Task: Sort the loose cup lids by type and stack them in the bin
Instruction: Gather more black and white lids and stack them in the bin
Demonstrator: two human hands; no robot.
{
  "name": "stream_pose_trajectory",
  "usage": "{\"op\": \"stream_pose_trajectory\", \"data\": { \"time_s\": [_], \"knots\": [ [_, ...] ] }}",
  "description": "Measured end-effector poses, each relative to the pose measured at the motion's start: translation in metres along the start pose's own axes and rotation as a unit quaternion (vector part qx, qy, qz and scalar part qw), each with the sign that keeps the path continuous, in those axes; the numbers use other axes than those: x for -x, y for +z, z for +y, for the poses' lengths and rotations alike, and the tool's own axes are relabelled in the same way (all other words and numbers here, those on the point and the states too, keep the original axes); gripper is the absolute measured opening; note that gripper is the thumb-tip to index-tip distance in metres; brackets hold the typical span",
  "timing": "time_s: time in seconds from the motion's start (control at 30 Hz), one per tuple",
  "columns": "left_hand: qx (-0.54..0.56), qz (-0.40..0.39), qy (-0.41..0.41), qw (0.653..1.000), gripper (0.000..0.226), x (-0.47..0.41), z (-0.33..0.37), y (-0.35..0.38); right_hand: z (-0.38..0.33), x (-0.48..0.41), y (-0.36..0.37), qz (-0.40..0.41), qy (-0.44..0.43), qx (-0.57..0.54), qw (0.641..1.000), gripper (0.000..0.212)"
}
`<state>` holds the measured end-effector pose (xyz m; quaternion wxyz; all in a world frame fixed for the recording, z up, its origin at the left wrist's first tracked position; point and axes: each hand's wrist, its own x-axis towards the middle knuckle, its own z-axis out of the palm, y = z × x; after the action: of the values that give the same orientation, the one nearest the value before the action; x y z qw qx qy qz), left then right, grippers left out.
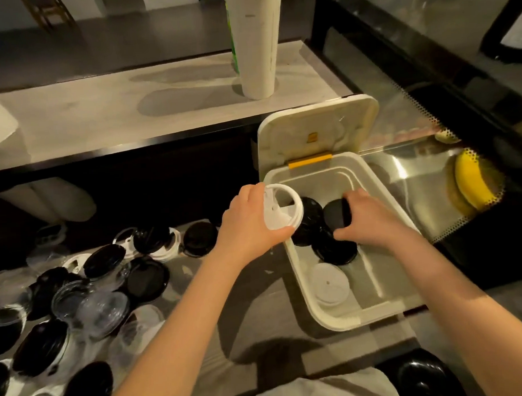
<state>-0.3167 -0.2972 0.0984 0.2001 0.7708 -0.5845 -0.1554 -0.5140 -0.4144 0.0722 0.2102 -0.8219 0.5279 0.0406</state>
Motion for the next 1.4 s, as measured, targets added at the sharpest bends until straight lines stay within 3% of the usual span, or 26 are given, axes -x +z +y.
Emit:
{"op": "stream_pose_trajectory", "data": {
  "time_s": [0.07, 0.17, 0.33, 0.57, 0.63, 0.7, 0.77, 0.83, 0.9, 1.0, 1.1, 1.2, 1.3, 1.4],
  "knots": [
    [0.003, -0.009, 0.001, 1.000, 0.085, -0.002, 0.008, 0.008, 0.005, -0.005, 0.006, -0.041, -0.007, 0.111, 0.993, 0.055],
    [0.006, -0.016, -0.010, 1.000, 0.088, -0.002, 0.015, 0.017, 0.006, -0.021, 0.021, -0.103, -0.015, 0.184, 0.977, 0.056],
    [0.004, -0.003, -0.035, 0.999, 0.091, 0.002, 0.018, 0.025, 0.022, -0.046, 0.045, -0.159, -0.038, 0.159, 0.974, 0.056],
    [0.001, 0.015, -0.043, 0.999, 0.089, 0.004, 0.027, 0.033, 0.030, -0.055, 0.050, -0.137, -0.064, 0.155, 0.976, 0.058],
    [-0.001, 0.014, -0.035, 0.999, 0.094, 0.002, 0.032, 0.034, 0.025, -0.052, 0.035, -0.078, -0.066, 0.058, 0.993, 0.054],
    [-0.007, 0.019, -0.015, 1.000, 0.095, -0.001, 0.039, 0.035, 0.016, -0.042, 0.015, -0.002, -0.063, -0.140, 0.988, 0.045],
    [-0.027, 0.026, 0.015, 0.999, 0.093, -0.003, 0.048, 0.037, 0.006, -0.025, -0.006, 0.003, -0.076, -0.361, 0.930, 0.032],
    [-0.055, 0.027, 0.044, 0.997, 0.092, -0.004, 0.059, 0.041, 0.001, -0.008, -0.019, -0.048, -0.107, -0.440, 0.890, 0.024],
    [-0.076, 0.022, 0.066, 0.995, 0.092, 0.000, 0.065, 0.046, 0.002, -0.001, -0.020, -0.045, -0.139, -0.386, 0.911, 0.024],
    [-0.082, 0.012, 0.078, 0.993, 0.090, 0.013, 0.062, 0.051, 0.010, 0.000, -0.013, -0.030, -0.116, -0.313, 0.942, 0.023],
    [-0.096, -0.014, 0.037, 0.995, 0.089, 0.025, 0.044, 0.053, 0.019, -0.001, -0.002, -0.094, -0.090, -0.272, 0.954, 0.014],
    [-0.094, -0.050, -0.003, 0.994, 0.087, 0.034, 0.029, 0.056, 0.018, -0.010, 0.020, -0.170, -0.090, -0.157, 0.969, 0.012],
    [-0.075, -0.045, -0.014, 0.996, 0.083, 0.041, 0.025, 0.059, 0.011, -0.017, 0.046, -0.227, -0.124, -0.028, 0.966, 0.015],
    [-0.066, -0.044, -0.021, 0.997, 0.083, 0.043, 0.023, 0.061, 0.007, -0.017, 0.059, -0.248, -0.155, 0.092, 0.952, 0.032]
  ]
}}
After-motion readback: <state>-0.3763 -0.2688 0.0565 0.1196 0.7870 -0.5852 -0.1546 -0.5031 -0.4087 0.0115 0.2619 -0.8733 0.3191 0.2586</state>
